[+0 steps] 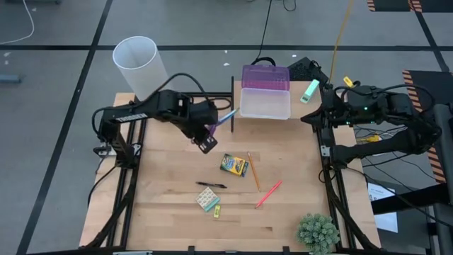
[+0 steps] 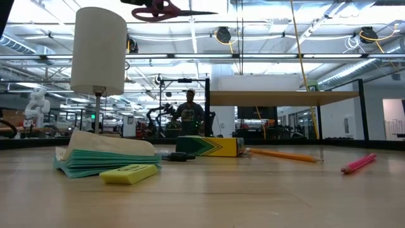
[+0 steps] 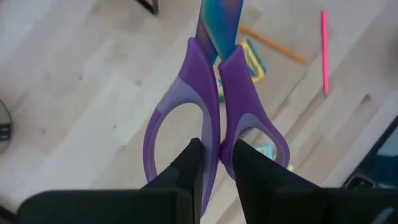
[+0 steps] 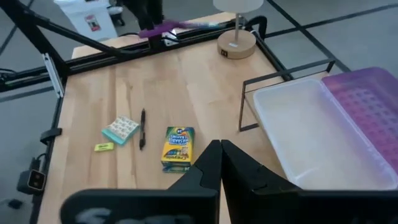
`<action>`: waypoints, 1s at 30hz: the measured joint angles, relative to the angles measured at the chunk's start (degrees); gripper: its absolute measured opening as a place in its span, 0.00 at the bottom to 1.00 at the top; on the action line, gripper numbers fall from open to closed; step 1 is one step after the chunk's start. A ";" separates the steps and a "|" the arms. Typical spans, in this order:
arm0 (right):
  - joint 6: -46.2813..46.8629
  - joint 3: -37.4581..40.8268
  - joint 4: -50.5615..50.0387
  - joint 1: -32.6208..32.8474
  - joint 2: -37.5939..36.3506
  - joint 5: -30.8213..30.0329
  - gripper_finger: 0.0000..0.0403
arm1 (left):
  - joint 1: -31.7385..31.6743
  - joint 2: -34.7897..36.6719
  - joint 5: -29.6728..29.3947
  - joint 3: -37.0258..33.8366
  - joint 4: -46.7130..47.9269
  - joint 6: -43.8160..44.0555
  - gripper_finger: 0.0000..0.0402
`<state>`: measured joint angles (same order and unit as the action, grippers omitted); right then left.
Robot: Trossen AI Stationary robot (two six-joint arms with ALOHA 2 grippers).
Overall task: Pick & place school supplies into a supply box
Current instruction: Put the purple scissors into the purple supply box on the shelf
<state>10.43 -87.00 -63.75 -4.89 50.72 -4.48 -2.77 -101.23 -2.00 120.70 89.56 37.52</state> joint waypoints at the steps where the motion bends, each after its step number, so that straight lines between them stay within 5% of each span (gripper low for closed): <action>1: -0.60 0.00 0.00 0.00 -0.01 -0.01 0.00 | -0.24 0.00 -0.83 0.69 -0.13 -0.18 0.18; 11: -2.37 0.00 0.00 0.00 0.03 -0.73 0.00 | -5.09 0.00 -1.27 1.78 -7.64 -8.83 0.18; 30: 1.00 0.00 6.52 -0.14 3.48 -16.78 0.00 | -18.37 -0.75 -1.07 1.83 -37.32 -39.45 0.18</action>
<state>11.42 -87.00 -57.23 -5.02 54.20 -21.26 -21.14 -101.98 -3.07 122.53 52.25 -1.93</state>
